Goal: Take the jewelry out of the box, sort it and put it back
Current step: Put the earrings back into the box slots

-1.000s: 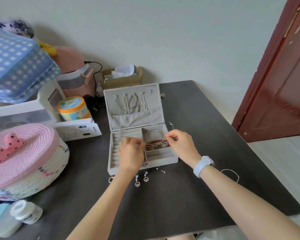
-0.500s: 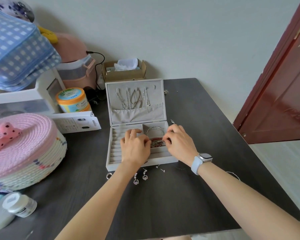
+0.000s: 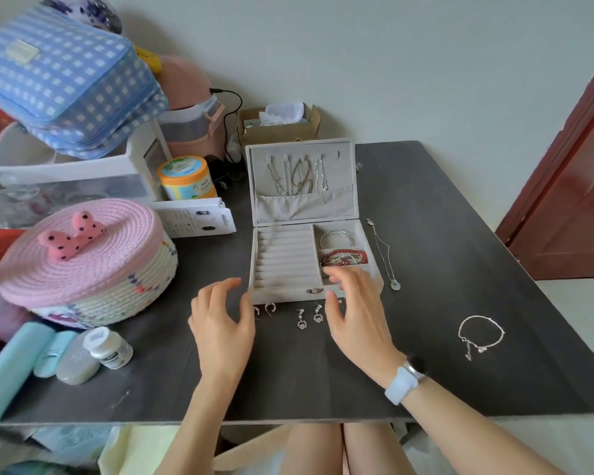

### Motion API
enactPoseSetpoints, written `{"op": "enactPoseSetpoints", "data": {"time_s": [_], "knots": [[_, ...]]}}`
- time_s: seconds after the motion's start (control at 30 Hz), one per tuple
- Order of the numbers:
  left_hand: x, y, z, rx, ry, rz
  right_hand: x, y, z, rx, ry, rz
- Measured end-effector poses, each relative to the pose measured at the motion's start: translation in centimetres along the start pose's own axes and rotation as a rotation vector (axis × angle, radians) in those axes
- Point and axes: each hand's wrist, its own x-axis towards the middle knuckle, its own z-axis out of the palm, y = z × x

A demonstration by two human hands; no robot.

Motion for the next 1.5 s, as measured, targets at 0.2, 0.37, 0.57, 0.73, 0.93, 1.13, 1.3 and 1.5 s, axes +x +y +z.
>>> {"op": "enactPoseSetpoints", "data": {"time_s": [0.2, 0.37, 0.57, 0.73, 0.93, 1.13, 1.3, 1.5], "knots": [[-0.1, -1.7, -0.7, 0.108, -0.174, -0.098, -0.8, -1.2, 3.2, -0.226, -0.047, -0.052], [0.2, -1.7, -0.3, 0.251, -0.22, -0.036, 0.0, -1.9, 4.6, -0.392, -0.144, -0.2], [0.2, -1.8, -0.4, 0.273, -0.226, -0.022, 0.4, -2.0, 5.7, -0.463, -0.198, -0.361], [0.3, -2.0, -0.5, 0.216, -0.22, -0.035, 0.4, -2.0, 5.7, -0.496, -0.223, -0.353], [0.0, -1.8, -1.0, -0.016, -0.195, -0.102, 0.1, -2.4, 5.1, -0.477, -0.315, -0.34], [-0.1, -1.8, -1.2, -0.096, -0.142, -0.143, -0.2, -2.5, 4.9, -0.392, -0.331, -0.354], [-0.2, -1.9, -1.3, -0.165, -0.133, -0.179, -0.3, -2.7, 5.2, -0.357, -0.338, -0.291], [-0.3, -1.8, -1.6, -0.264, -0.062, -0.221, -0.3, -3.0, 4.8, -0.427, -0.384, -0.285]]}}
